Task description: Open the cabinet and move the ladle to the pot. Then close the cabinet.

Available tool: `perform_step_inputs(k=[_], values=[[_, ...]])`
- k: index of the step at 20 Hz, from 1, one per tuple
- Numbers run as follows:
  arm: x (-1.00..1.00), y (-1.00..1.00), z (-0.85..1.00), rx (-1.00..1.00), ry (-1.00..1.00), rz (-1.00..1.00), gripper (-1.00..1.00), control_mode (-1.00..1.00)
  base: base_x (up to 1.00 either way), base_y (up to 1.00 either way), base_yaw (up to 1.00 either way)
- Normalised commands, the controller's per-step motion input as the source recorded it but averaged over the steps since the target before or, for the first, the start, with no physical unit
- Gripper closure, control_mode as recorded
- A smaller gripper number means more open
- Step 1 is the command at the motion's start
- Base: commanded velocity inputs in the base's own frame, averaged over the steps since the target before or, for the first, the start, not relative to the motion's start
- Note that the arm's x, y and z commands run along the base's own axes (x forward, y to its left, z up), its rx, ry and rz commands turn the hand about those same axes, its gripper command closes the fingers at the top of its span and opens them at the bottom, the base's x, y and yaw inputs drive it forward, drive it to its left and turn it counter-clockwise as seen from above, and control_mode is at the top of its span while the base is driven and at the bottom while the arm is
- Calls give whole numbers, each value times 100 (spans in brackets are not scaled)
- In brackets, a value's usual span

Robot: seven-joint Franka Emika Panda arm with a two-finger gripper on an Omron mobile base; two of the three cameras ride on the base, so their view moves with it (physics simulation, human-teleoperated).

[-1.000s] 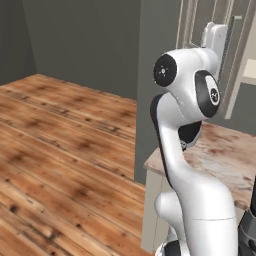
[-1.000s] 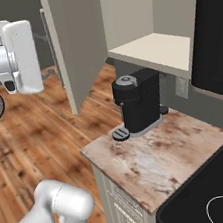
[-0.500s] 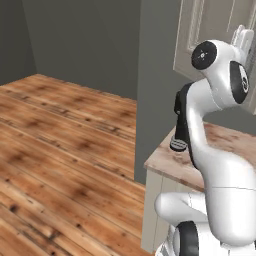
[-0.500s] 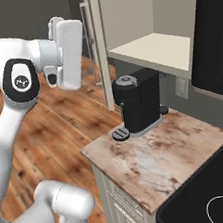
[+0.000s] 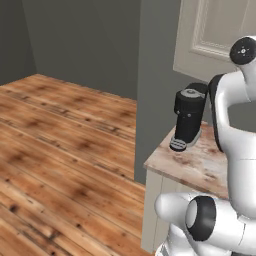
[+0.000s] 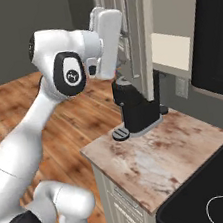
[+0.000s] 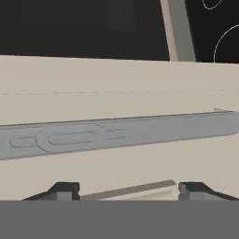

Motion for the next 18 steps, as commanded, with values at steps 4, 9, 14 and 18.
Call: perform_step_inputs(k=[4, 9, 14, 18], values=[[88, -84, -36, 8, -16, 10, -100, -100, 0, 0, 0], [80, -82, -46, 10, -11, 9, -100, -100, 0, 0, 0], [95, -64, -32, 6, -4, 6, -100, -100, 0, 0, 0], [100, -63, -13, 7, 0, 3, -100, -100, 0, 0, 0]])
